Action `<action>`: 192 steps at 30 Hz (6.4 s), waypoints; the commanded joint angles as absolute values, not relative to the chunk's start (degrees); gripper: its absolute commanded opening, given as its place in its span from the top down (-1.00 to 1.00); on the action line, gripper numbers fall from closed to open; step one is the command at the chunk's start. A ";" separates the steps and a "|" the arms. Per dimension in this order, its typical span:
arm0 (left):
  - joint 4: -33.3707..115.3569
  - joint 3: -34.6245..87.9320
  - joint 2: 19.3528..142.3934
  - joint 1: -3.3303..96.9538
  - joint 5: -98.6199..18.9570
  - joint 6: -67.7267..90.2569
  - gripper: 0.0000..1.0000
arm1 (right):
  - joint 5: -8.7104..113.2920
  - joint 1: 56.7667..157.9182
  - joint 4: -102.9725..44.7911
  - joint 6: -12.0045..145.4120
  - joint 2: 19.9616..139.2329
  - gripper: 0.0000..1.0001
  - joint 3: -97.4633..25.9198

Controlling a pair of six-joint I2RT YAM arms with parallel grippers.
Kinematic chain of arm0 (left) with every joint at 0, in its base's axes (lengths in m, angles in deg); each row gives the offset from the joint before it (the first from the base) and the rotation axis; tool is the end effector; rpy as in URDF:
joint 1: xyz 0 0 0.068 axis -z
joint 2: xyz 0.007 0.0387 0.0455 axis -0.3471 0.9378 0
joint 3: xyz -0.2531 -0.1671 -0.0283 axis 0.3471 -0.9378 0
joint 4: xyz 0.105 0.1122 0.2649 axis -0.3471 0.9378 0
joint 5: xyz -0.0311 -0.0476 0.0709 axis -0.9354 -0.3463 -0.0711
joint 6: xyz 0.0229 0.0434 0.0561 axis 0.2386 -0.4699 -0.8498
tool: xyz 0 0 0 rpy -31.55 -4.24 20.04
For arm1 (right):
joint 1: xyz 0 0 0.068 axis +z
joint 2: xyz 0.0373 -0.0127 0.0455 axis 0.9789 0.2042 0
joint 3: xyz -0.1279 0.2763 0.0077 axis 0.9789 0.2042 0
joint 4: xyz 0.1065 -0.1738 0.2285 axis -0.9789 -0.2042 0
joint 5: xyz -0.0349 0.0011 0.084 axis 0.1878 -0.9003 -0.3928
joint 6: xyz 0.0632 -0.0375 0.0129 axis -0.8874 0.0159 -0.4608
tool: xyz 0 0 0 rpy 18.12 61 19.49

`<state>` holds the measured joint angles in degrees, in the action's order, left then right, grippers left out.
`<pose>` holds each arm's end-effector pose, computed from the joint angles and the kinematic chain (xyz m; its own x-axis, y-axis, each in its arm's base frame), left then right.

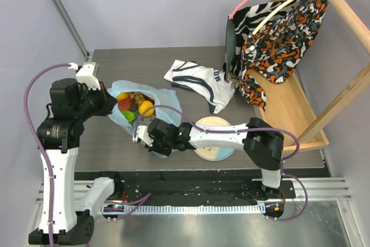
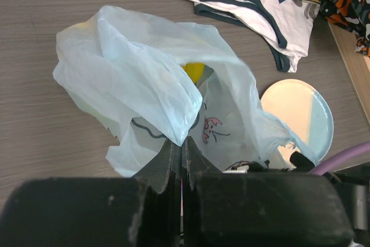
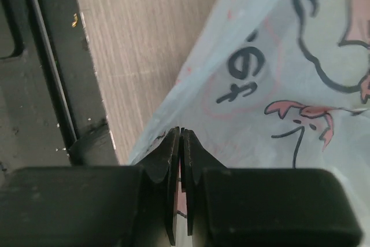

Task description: Take the fake fruits out of the plastic bag

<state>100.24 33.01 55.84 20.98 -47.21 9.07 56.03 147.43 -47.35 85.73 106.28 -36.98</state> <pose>0.1774 -0.0190 0.4679 -0.5186 -0.1509 -0.8416 0.1647 0.9482 -0.2716 0.1665 0.4505 0.1931 -0.0642 -0.7639 -0.6421 -0.9842 0.1549 -0.0858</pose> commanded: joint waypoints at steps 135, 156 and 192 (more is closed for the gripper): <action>91.53 17.16 46.07 16.27 -63.74 15.07 1.00 | 39.71 131.48 -60.04 82.83 91.42 0.55 -53.73; 92.66 15.83 44.05 15.39 -64.35 13.92 1.00 | 65.99 130.51 -53.10 75.01 109.94 0.67 -67.36; 94.07 11.97 45.02 16.18 -68.05 14.45 1.00 | 53.68 123.92 -54.60 59.45 118.13 -0.76 -54.79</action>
<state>95.48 11.87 44.69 15.95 -66.40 14.45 53.06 123.12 -55.26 60.42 116.38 -51.77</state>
